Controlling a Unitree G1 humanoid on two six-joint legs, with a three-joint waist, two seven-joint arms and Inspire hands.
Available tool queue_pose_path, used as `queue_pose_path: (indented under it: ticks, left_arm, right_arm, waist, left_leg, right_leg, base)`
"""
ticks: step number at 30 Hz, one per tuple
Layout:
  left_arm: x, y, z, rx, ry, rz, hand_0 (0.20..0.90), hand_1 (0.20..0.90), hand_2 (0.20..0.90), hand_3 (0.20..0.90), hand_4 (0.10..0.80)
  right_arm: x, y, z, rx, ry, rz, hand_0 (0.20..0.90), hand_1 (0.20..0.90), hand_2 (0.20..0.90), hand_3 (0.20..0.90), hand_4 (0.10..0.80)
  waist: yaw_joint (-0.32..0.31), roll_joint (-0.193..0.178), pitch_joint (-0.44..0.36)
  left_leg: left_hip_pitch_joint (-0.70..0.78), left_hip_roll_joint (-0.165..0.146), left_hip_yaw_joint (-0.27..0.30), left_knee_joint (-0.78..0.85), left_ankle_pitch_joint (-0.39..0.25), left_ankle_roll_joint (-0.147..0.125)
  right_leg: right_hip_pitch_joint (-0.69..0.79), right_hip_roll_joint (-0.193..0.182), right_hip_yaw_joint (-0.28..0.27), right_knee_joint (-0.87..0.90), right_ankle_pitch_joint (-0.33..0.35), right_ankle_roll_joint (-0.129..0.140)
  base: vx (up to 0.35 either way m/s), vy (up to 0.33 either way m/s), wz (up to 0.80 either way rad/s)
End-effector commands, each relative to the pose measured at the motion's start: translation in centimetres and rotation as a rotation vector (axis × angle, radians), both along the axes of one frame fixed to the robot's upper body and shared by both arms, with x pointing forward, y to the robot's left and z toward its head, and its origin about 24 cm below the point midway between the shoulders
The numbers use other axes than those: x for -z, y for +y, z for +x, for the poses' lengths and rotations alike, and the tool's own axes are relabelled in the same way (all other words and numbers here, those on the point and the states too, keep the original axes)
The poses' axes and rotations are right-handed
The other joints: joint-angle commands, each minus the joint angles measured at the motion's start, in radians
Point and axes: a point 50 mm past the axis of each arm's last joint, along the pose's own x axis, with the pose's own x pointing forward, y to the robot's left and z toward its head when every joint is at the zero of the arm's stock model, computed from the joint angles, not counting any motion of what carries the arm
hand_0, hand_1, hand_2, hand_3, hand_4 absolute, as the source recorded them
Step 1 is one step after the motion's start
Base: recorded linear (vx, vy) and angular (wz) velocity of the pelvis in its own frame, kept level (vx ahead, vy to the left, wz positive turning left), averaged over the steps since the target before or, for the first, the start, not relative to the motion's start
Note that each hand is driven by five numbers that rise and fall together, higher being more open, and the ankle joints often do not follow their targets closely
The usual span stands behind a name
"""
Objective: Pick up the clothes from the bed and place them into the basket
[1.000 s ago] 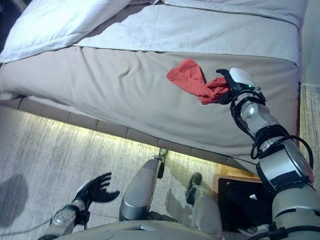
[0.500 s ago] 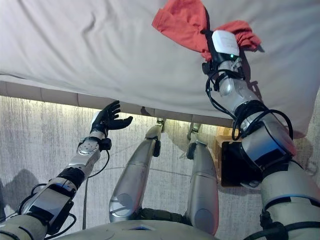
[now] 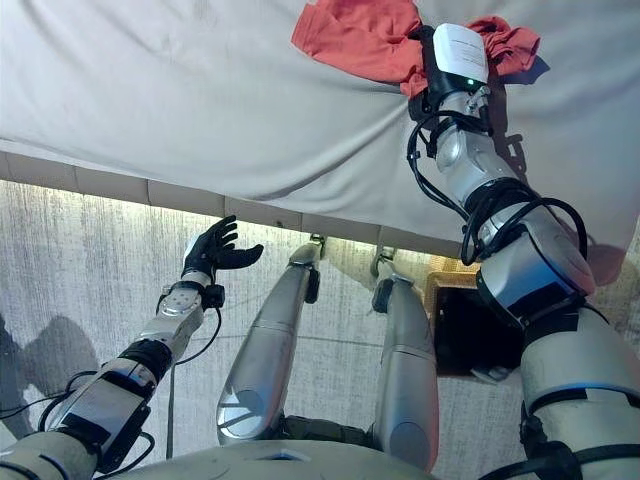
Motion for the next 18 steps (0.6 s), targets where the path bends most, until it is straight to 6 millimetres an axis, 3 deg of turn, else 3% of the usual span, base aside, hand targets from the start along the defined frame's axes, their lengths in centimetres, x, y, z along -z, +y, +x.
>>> queue_pose_path:
  ticks: [1, 2, 10, 15, 16, 17, 18]
  left_arm:
    - [0.6, 2.0, -1.3, -0.079, 0.022, -0.002, 0.900, 0.900, 0.900, 0.900, 0.800]
    - [0.6, 2.0, -1.3, -0.073, 0.022, 0.001, 0.900, 0.900, 0.900, 0.900, 0.800]
    - [2.3, 1.8, -2.6, -0.064, 0.110, 0.027, 0.900, 0.900, 0.900, 0.900, 0.800]
    - [2.0, 2.8, -2.3, -0.076, 0.119, 0.022, 0.900, 0.900, 0.900, 0.900, 0.800]
    - [1.8, 3.1, -2.1, -0.074, 0.121, 0.021, 0.900, 0.900, 0.900, 0.900, 0.800]
    - [1.6, 3.4, -2.1, -0.072, 0.121, 0.020, 0.900, 0.900, 0.900, 0.900, 0.800]
    - [1.6, 3.5, -2.0, -0.072, 0.121, 0.019, 0.900, 0.900, 0.900, 0.900, 0.800]
  right_arm:
    - [-2.4, -5.8, -1.5, 0.181, -0.149, 0.126, 0.300, 0.300, 0.300, 0.200, 0.100]
    - [-2.1, -6.0, -1.6, 0.181, -0.148, 0.142, 0.300, 0.300, 0.300, 0.200, 0.100]
    - [1.3, -7.5, -2.0, 0.165, -0.003, 0.267, 0.300, 0.300, 0.300, 0.200, 0.100]
    - [2.0, -7.0, -1.5, 0.123, 0.091, 0.268, 0.300, 0.300, 0.300, 0.200, 0.100]
    - [1.8, -6.8, -1.4, 0.112, 0.096, 0.272, 0.575, 0.575, 0.575, 0.521, 0.421]
    - [1.5, -6.4, -1.2, 0.095, 0.104, 0.278, 0.900, 0.900, 0.900, 0.900, 0.800]
    - [1.4, -6.3, -1.2, 0.092, 0.105, 0.276, 0.900, 0.900, 0.900, 0.900, 0.800]
  waist:
    - [0.011, 0.007, -0.066]
    - [0.011, 0.004, -0.069]
    - [0.006, -0.022, -0.168]
    - [0.014, -0.011, -0.170]
    - [0.014, -0.007, -0.165]
    - [0.014, -0.003, -0.159]
    - [0.014, -0.002, -0.158]
  left_leg:
    - [0.077, 0.046, -0.014, -0.045, -0.062, -0.015]
    - [0.084, 0.048, -0.006, -0.068, -0.027, -0.013]
    - [0.280, 0.077, 0.033, -0.233, -0.004, -0.042]
    - [0.284, 0.085, 0.023, -0.264, 0.017, -0.050]
    - [0.280, 0.087, 0.023, -0.268, 0.021, -0.050]
    - [0.272, 0.087, 0.023, -0.272, 0.024, -0.050]
    - [0.269, 0.087, 0.023, -0.273, 0.026, -0.050]
  right_leg:
    - [0.102, 0.021, -0.016, -0.038, -0.024, 0.025]
    - [0.114, 0.020, -0.028, -0.066, 0.010, 0.018]
    - [0.310, 0.009, -0.032, -0.233, 0.047, 0.053]
    - [0.301, 0.015, -0.042, -0.240, 0.060, 0.047]
    - [0.294, 0.016, -0.043, -0.240, 0.062, 0.046]
    - [0.284, 0.018, -0.045, -0.239, 0.063, 0.043]
    - [0.279, 0.019, -0.044, -0.238, 0.063, 0.042]
  base:
    - [-0.058, -0.059, -0.03]
    - [-0.044, -0.048, -0.03]
    - [0.085, -0.021, -0.03]
    - [-0.011, -0.011, -0.02]
    - [-0.081, -0.001, 0.05]
    - [-0.075, 0.002, 0.04]
    - [-0.084, 0.014, 0.01]
